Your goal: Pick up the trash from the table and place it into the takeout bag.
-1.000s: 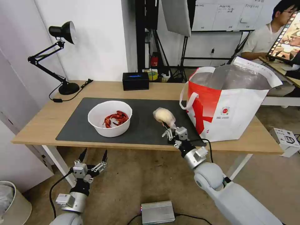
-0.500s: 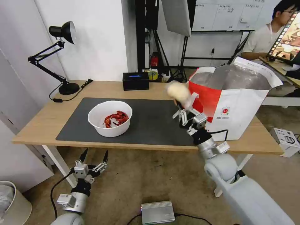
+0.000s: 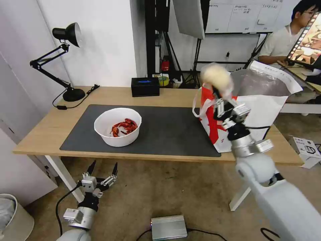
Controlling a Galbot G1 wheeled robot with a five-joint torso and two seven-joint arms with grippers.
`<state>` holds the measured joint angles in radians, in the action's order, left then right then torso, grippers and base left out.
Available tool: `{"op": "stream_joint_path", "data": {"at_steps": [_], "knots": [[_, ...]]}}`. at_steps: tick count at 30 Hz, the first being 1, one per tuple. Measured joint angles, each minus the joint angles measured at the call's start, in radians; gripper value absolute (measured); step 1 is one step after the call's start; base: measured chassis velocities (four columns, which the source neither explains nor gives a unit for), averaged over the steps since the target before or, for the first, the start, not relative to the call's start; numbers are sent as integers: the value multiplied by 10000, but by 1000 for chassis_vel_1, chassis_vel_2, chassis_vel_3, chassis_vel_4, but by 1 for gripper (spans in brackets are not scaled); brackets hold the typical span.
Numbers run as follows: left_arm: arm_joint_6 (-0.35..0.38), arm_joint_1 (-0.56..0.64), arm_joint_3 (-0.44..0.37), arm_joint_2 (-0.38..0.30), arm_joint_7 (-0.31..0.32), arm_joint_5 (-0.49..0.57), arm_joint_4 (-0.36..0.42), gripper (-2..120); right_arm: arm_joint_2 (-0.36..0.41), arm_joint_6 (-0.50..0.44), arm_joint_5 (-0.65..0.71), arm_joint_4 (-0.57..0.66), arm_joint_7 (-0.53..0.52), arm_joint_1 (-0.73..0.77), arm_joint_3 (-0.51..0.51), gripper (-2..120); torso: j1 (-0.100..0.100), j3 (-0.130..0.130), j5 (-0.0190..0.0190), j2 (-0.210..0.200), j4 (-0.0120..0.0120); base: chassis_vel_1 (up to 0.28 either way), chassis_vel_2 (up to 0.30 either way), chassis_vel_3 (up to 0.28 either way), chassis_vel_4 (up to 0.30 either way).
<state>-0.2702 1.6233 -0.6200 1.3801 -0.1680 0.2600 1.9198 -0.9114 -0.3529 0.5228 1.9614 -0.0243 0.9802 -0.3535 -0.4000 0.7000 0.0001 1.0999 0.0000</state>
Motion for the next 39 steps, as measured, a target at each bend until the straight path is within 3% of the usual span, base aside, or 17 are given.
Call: {"op": "stream_joint_path", "data": {"at_steps": [6,17,24,31,39], "knots": [[-7,7,74,-3,-1,-49,-44,100,705,1099,1201,157,-536,-177,-796,0,0,0,1,0,-1,0,0,0,0],[-19,-8,117,-63,-2,-54,-67,100,1592,2617,2864,463,-1652,-626,-1244,0,0,0,0,0,-1,0,0,0,0],[-42,-30,64,-113,-2,19,-94,100,2217,4655,4589,641,-2882,-1123,-1320,0,0,0,-1,0,0,0,0,0,0],[-58,-47,49,-115,-3,54,-113,100,2734,6064,5820,330,-4039,-2028,-836,0,0,0,-1,0,0,0,0,0,0],[-95,-53,6,-116,-5,98,-158,100,2908,7319,7878,-400,-5451,-4165,641,0,0,0,-3,0,0,0,0,0,0]]}}
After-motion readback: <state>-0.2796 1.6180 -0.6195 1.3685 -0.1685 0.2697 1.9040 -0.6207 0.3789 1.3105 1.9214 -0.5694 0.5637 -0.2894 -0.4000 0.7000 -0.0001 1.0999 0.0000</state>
